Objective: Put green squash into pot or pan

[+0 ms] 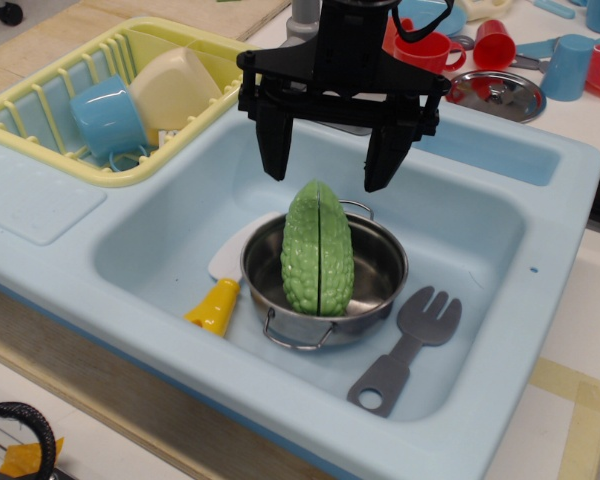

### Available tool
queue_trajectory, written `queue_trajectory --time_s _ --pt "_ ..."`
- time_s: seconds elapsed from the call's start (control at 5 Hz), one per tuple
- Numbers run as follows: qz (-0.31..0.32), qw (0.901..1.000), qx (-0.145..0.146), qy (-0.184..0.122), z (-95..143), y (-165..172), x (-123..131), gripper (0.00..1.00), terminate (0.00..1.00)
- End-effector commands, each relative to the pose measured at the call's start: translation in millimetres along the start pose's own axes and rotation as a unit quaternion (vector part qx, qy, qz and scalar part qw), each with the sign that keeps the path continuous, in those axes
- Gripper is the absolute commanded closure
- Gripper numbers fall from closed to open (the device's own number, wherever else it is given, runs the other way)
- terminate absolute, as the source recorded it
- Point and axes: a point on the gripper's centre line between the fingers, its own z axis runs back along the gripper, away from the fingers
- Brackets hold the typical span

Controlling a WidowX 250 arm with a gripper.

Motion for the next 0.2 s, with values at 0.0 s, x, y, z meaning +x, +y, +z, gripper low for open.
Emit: queue_trajectory --time_s 0.0 --pt "0.008 0.9998 -0.010 -0.017 9.7 3.8 4.0 0.00 1.00"
